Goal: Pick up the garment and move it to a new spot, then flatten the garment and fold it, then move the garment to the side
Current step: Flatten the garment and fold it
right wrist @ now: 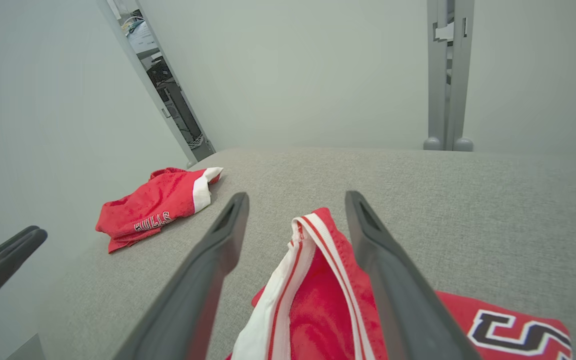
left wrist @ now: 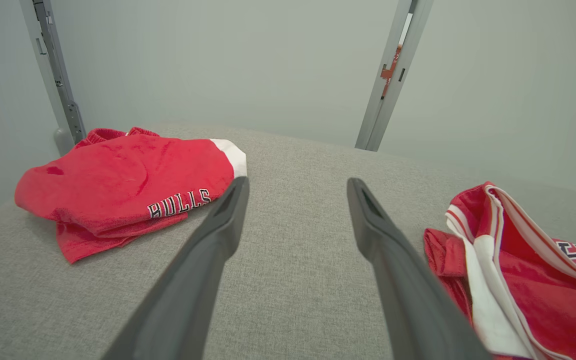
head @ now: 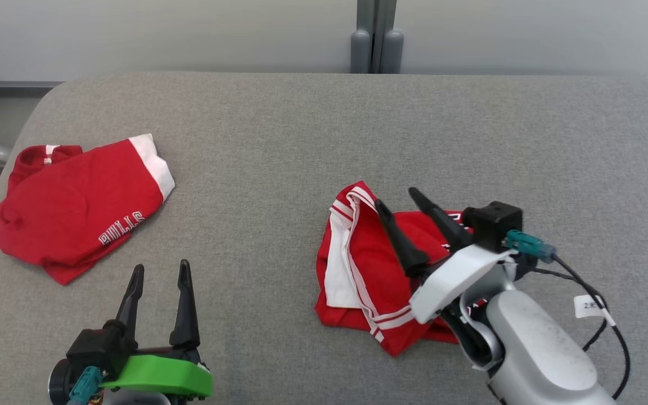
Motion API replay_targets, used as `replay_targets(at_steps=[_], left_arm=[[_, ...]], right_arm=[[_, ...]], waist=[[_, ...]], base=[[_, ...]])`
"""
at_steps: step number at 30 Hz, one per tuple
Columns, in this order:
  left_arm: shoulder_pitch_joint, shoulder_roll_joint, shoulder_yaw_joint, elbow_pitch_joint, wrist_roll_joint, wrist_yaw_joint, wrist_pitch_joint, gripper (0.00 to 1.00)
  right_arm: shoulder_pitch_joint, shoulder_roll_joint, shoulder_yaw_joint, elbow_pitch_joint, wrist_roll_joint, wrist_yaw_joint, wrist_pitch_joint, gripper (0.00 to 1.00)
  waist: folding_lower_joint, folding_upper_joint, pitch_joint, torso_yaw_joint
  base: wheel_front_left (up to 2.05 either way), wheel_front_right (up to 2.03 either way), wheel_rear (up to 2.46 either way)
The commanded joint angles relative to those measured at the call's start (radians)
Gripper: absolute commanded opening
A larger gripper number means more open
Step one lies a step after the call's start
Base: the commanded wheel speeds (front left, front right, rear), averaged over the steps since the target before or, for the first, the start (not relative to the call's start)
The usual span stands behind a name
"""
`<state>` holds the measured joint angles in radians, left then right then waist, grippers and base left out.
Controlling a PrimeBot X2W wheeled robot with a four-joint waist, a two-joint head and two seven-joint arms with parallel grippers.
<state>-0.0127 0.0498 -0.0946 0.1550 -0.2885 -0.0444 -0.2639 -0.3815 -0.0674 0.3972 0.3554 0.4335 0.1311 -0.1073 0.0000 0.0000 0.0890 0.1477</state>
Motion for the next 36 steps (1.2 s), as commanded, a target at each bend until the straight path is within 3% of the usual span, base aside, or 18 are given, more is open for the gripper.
replay_targets(at_steps=[1, 8, 14, 26, 36], left_arm=[[0.006, 0.002, 0.003, -0.001, 0.005, -0.001, 0.000, 1.00], [0.025, 0.002, 0.010, -0.006, 0.020, -0.008, 0.000, 1.00], [0.028, 0.002, 0.017, -0.009, 0.027, -0.011, 0.000, 1.00], [0.017, 0.002, 0.011, -0.015, 0.039, -0.019, 0.000, 1.00], [-0.019, 0.002, -0.095, 0.003, 0.070, -0.050, 0.000, 1.00]], right_arm=[[0.000, -0.023, -0.019, -0.015, -0.008, -0.001, -0.018, 1.00], [0.080, -0.114, -0.135, -0.119, -0.043, -0.001, -0.080, 1.00], [0.184, -0.153, -0.228, -0.218, -0.079, -0.001, -0.108, 1.00], [0.380, -0.097, -0.361, -0.330, -0.134, -0.001, -0.142, 1.00], [0.376, -0.078, -0.367, -0.353, -0.158, -0.001, -0.145, 1.00]], waist=[[0.0000, 0.0000, -0.013, -0.014], [0.0000, 0.0000, -0.034, -0.046], [0.0000, 0.0000, -0.036, -0.068], [0.0000, 0.0000, -0.028, -0.094], [0.0000, 0.0000, -0.013, -0.115]], base=[[0.00, 0.00, 0.00], [0.00, 0.00, 0.00], [0.00, 0.00, 0.00], [0.00, 0.00, 0.00], [0.00, 0.00, 0.00]])
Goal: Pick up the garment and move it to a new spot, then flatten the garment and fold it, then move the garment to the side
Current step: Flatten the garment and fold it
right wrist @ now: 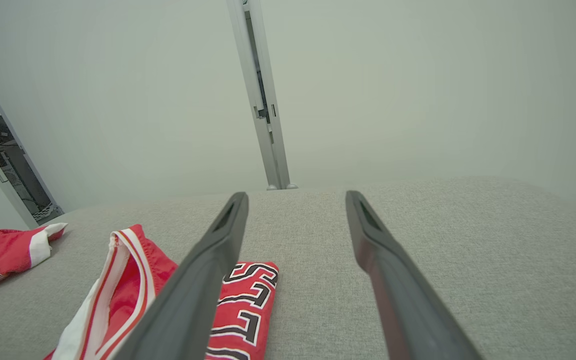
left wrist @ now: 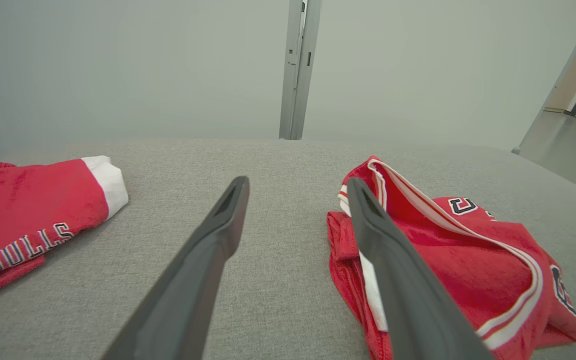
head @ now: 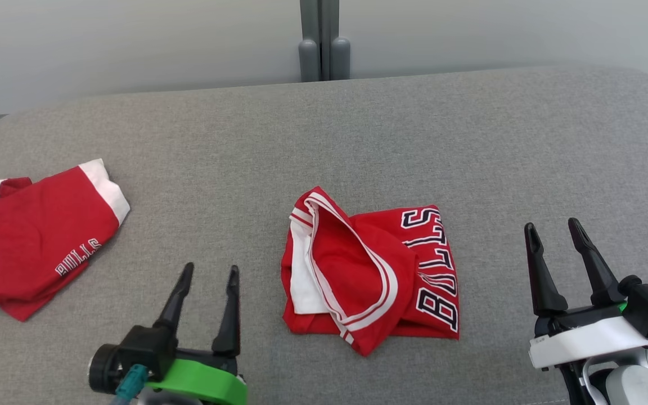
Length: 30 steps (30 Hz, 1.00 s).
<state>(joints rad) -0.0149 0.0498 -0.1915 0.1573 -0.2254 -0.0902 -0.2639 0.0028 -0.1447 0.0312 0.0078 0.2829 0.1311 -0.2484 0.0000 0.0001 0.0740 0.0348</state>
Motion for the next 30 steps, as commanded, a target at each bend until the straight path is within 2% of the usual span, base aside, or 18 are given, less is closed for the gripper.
replay_targets(at_steps=[1, 14, 21, 30], left_arm=[[-0.023, 0.002, -0.023, 0.006, 0.014, -0.008, 0.000, 1.00], [-0.135, 0.003, -0.339, 0.138, 0.038, -0.038, 0.000, 1.00], [-0.193, 0.004, -0.428, 0.247, 0.038, -0.041, 0.000, 1.00], [-0.252, 0.019, -0.471, 0.387, 0.005, -0.041, 0.000, 1.00]], right_arm=[[-0.011, -0.003, 0.000, -0.005, -0.008, -0.001, -0.003, 1.00], [-0.053, -0.013, 0.023, 0.005, -0.013, -0.001, 0.003, 1.00], [-0.067, -0.018, 0.022, 0.013, -0.005, -0.001, 0.001, 1.00], [-0.077, -0.022, 0.022, 0.024, 0.004, -0.001, -0.003, 1.00]], waist=[[0.0000, -0.0001, 0.004, -0.003], [0.0000, -0.0001, 0.056, -0.058], [0.0000, -0.0001, 0.081, -0.097], [0.0000, -0.0001, 0.106, -0.120]], base=[[0.00, 0.00, 0.00], [0.00, 0.00, 0.00], [0.00, 0.00, 0.00], [0.00, 0.00, 0.00]])
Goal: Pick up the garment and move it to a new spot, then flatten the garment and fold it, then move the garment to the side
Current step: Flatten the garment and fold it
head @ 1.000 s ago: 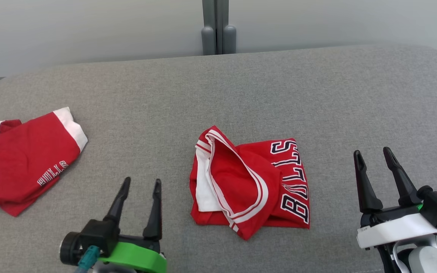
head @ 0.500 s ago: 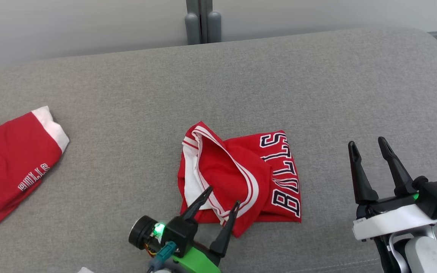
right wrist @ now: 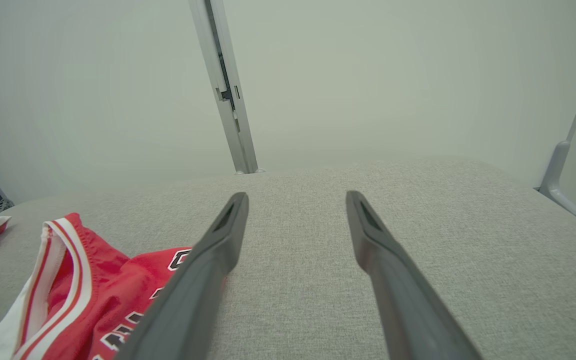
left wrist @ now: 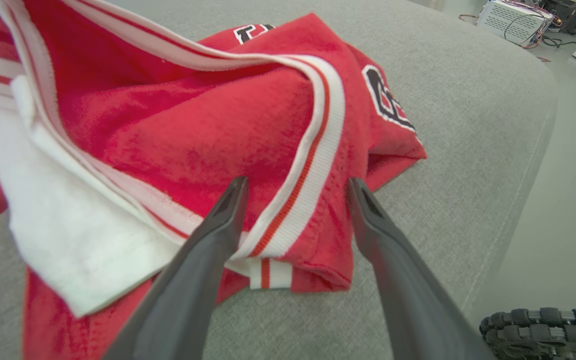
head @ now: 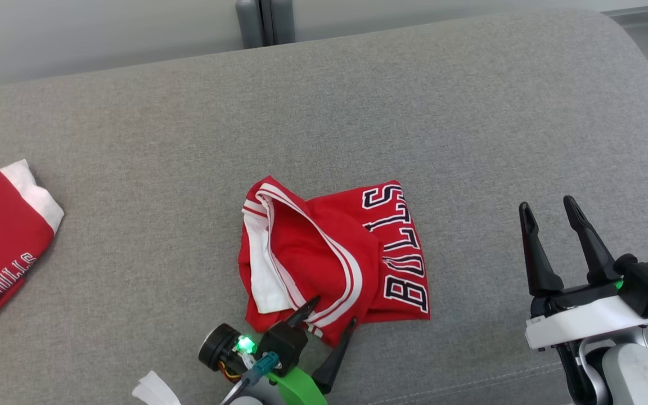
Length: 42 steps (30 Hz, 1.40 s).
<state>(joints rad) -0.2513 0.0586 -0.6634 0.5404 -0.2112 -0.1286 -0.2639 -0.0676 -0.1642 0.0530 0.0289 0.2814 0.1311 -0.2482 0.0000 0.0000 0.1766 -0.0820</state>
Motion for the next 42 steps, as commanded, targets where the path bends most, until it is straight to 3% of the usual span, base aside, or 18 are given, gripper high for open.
replay_targets(at_steps=[1, 2, 3, 4, 13, 26, 28, 29, 30, 31, 42], left_arm=[[-0.018, 0.010, -0.002, 0.018, -0.012, -0.003, 0.000, 1.00], [-0.022, 0.009, -0.005, 0.033, -0.016, -0.003, 0.000, 0.51], [-0.028, 0.008, -0.007, 0.038, -0.020, -0.003, 0.000, 0.36], [-0.033, 0.007, -0.010, 0.043, -0.025, -0.003, 0.000, 0.00], [-0.011, 0.022, 0.010, -0.014, -0.043, -0.003, 0.000, 0.00], [0.016, 0.155, -0.008, -0.110, -0.061, -0.003, 0.000, 0.00], [0.021, 0.166, 0.000, -0.113, -0.068, 0.003, 0.000, 0.11], [0.021, 0.170, 0.002, -0.113, -0.070, 0.006, 0.001, 0.27], [0.022, 0.174, 0.003, -0.113, -0.070, 0.009, 0.002, 0.69], [0.022, 0.175, 0.003, -0.114, -0.069, 0.010, 0.002, 1.00], [0.074, 0.134, 0.070, -0.183, -0.104, 0.069, 0.000, 1.00]], right_arm=[[-0.009, -0.002, 0.000, 0.004, 0.005, -0.001, -0.004, 1.00], [-0.011, -0.002, -0.001, 0.005, 0.004, -0.001, -0.005, 1.00], [-0.012, -0.002, -0.002, 0.006, 0.004, -0.001, -0.006, 1.00], [-0.012, 0.000, -0.003, 0.007, 0.003, -0.001, -0.007, 1.00], [0.007, 0.001, -0.007, 0.020, 0.007, -0.001, -0.011, 1.00], [0.028, 0.001, -0.003, 0.051, 0.024, -0.001, -0.014, 1.00], [0.028, -0.001, -0.003, 0.057, 0.026, -0.001, -0.015, 1.00], [0.029, -0.002, -0.004, 0.059, 0.027, -0.001, -0.015, 1.00], [0.031, -0.002, -0.004, 0.062, 0.030, -0.001, -0.016, 1.00], [0.031, -0.002, -0.005, 0.064, 0.031, -0.001, -0.016, 1.00], [0.034, 0.004, -0.015, 0.082, 0.032, -0.001, -0.016, 1.00]], waist=[[0.0000, 0.0000, 0.005, -0.003], [0.0000, 0.0000, 0.006, -0.004], [0.0000, 0.0000, 0.006, -0.003], [0.0000, 0.0000, 0.006, -0.002], [0.0000, 0.0000, -0.022, 0.029], [0.0000, 0.0000, -0.059, 0.066], [0.0000, 0.0000, -0.061, 0.065], [0.0000, 0.0000, -0.061, 0.064], [0.0000, 0.0000, -0.061, 0.064], [0.0000, 0.0000, -0.060, 0.063], [0.0000, 0.0000, -0.073, 0.073]], base=[[0.00, 0.00, 0.00], [0.00, 0.00, 0.00], [0.00, 0.00, 0.00], [0.00, 0.00, 0.00], [0.00, 0.00, 0.00], [0.00, 0.00, 0.00], [0.00, 0.00, 0.00], [0.00, 0.00, 0.00], [0.00, 0.00, 0.00], [0.00, 0.00, 0.00], [0.00, 0.00, 0.00]])
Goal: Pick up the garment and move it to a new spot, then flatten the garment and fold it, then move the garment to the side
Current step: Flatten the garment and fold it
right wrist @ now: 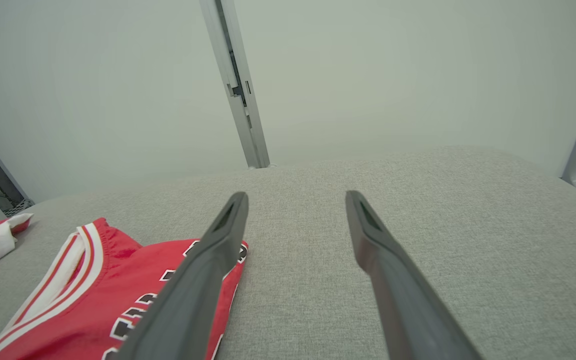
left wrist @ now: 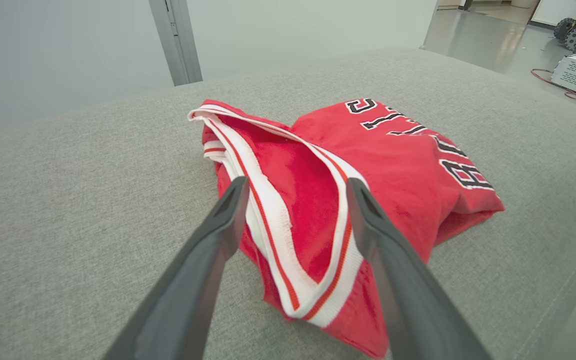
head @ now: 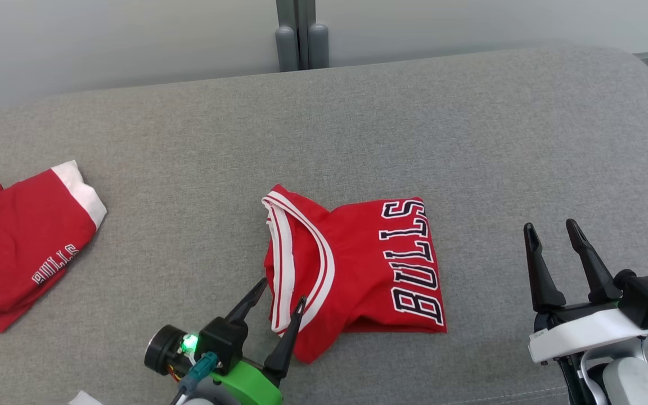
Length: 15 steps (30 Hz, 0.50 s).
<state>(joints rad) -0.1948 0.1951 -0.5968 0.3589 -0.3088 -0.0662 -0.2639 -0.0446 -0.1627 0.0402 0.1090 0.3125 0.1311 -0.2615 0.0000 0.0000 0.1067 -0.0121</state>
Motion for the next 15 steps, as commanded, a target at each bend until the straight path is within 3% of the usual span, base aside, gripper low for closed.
replay_targets(at_steps=[1, 15], left_arm=[[0.026, -0.006, 0.007, -0.008, -0.007, 0.008, 0.000, 1.00], [0.128, -0.050, 0.018, 0.023, -0.028, -0.004, 0.000, 1.00]], right_arm=[[0.013, 0.004, -0.003, 0.002, 0.000, -0.001, -0.003, 1.00], [0.010, 0.008, -0.005, -0.006, -0.004, -0.001, -0.004, 1.00]], waist=[[0.0000, 0.0000, -0.005, 0.005], [0.0000, 0.0000, -0.001, 0.018]], base=[[0.00, 0.00, 0.00], [0.00, 0.00, 0.00]])
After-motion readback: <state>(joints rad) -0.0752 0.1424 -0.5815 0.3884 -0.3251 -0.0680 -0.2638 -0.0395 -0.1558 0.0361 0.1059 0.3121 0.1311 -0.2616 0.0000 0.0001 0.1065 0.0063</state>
